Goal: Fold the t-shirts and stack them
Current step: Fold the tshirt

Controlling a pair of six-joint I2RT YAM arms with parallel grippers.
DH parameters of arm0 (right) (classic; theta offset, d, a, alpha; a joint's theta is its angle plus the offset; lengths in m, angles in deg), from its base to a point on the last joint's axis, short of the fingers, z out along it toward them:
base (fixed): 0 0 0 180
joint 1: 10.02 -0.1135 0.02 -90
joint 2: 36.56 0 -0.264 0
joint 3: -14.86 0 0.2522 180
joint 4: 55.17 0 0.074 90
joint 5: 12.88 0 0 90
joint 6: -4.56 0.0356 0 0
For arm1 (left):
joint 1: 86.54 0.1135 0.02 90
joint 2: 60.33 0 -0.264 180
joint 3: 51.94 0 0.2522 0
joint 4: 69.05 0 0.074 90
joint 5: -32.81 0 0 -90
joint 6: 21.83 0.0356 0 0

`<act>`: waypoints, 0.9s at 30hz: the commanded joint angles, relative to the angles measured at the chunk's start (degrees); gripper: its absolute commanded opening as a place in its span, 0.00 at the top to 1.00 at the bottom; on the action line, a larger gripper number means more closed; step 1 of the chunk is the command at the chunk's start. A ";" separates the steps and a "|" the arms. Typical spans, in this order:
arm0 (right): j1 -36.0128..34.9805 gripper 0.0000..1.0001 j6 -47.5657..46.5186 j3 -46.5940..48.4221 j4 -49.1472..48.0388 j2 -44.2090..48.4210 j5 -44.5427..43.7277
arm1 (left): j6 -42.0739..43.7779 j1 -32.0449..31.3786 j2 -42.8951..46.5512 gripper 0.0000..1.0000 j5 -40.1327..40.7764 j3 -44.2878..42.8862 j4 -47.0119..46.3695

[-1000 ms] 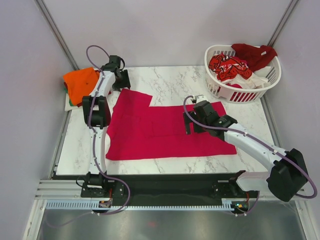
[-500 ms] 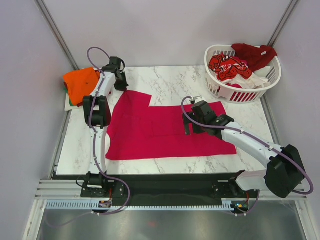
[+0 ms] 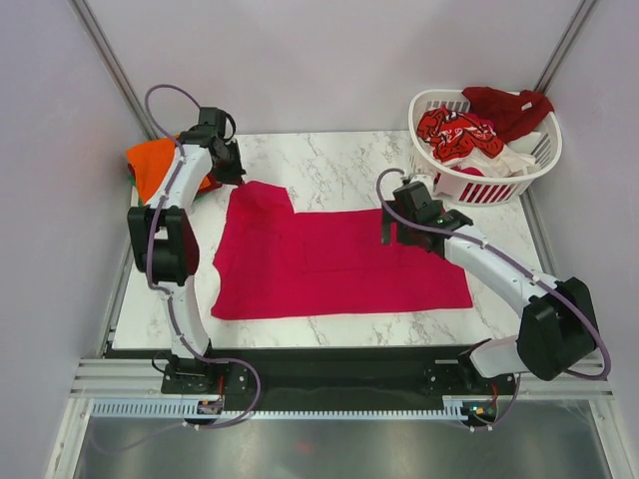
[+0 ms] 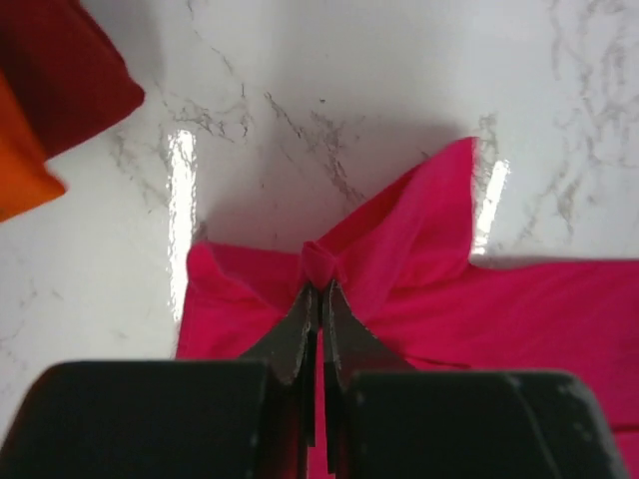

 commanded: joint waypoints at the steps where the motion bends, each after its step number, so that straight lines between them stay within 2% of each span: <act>1: 6.74 0.03 3.75 4.36 -0.55 -2.23 -8.53 | 0.17 -0.08 13.34 0.98 1.27 6.85 -0.51; 7: 16.69 0.12 4.82 6.29 -8.36 -11.98 -5.55 | 0.96 -0.08 19.86 0.98 -1.89 13.37 -0.68; 14: 20.21 0.24 3.93 6.47 -20.49 -20.77 -5.73 | 0.35 -0.52 20.48 0.98 -4.44 15.49 -2.26; 17: 21.71 0.27 5.16 5.16 -28.99 -22.62 -4.85 | 0.26 -0.52 20.48 0.98 -5.58 16.11 -2.70; 20: 22.50 0.31 5.87 4.19 -33.32 -24.20 -6.69 | 0.08 -0.52 20.83 0.98 -6.02 16.90 -3.05; 22: 22.77 0.32 5.52 4.27 -34.38 -26.04 -8.44 | -0.09 -0.43 21.10 0.98 -6.46 17.33 -3.23; 25: 24.70 0.35 7.53 5.68 -34.83 -27.81 -5.03 | -0.18 -0.51 21.45 0.98 -6.99 17.34 -3.41; 27: 25.14 0.36 8.59 8.30 -31.24 -29.65 -5.55 | -0.18 -0.52 21.71 0.98 -7.34 17.42 -3.41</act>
